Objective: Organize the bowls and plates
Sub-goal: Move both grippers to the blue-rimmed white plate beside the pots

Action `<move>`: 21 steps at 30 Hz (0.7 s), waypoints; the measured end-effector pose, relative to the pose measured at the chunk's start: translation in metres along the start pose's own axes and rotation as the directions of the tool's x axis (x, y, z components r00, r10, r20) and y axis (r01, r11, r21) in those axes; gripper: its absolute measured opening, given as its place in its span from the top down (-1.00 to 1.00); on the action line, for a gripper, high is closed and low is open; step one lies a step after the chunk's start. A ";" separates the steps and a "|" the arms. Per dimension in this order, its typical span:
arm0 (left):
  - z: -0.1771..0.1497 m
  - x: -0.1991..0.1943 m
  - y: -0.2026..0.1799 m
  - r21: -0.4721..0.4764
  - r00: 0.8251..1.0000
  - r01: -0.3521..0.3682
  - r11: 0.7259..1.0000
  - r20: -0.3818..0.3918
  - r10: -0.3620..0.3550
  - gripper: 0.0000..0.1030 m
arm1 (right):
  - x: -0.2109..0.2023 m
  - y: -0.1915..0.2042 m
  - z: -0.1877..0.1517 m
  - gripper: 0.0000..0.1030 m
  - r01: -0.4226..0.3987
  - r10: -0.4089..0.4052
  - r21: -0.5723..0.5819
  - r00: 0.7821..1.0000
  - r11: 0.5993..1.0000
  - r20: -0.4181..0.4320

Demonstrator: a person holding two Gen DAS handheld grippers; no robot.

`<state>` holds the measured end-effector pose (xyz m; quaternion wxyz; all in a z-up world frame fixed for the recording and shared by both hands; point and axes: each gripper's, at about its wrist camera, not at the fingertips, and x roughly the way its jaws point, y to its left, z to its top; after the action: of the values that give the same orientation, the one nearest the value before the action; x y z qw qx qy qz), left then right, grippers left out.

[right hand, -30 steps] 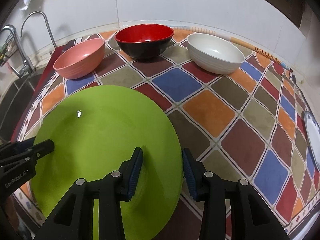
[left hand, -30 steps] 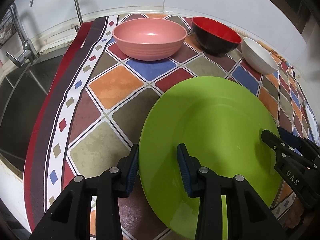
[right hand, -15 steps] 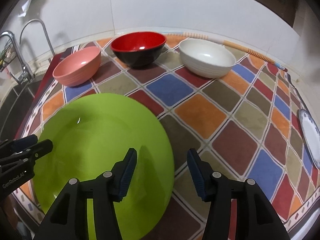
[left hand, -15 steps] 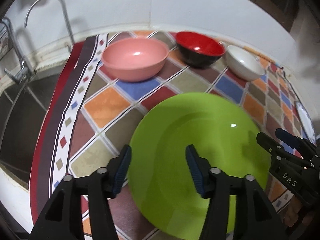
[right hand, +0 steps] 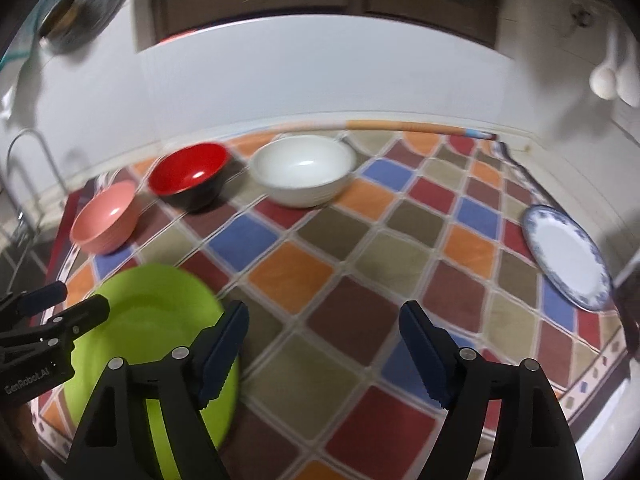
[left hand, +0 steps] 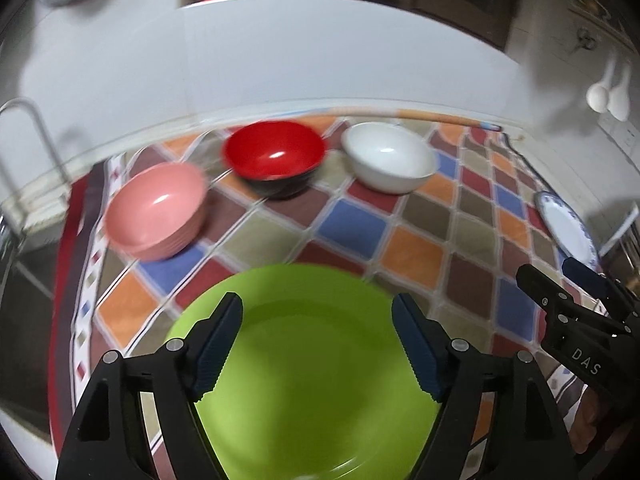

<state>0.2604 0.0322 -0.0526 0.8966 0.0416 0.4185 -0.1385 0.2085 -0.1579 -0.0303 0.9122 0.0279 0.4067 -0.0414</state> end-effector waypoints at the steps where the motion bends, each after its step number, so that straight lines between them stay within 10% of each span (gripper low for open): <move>1: 0.005 0.001 -0.010 0.021 1.000 0.011 1.000 0.006 -0.011 -0.51 | -0.002 -0.006 0.000 -0.52 0.010 -0.010 0.011 1.000 1.000 0.005; 21: 0.070 0.020 -0.163 0.286 0.977 0.171 0.943 0.078 -0.201 -0.52 | -0.045 -0.159 0.007 -0.52 0.277 -0.312 0.291 0.947 0.916 0.082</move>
<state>0.2777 -0.1419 -0.0155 0.8856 0.1200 0.3489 -0.2819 0.1682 -0.3140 0.0048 0.9066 0.0902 0.3378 -0.2362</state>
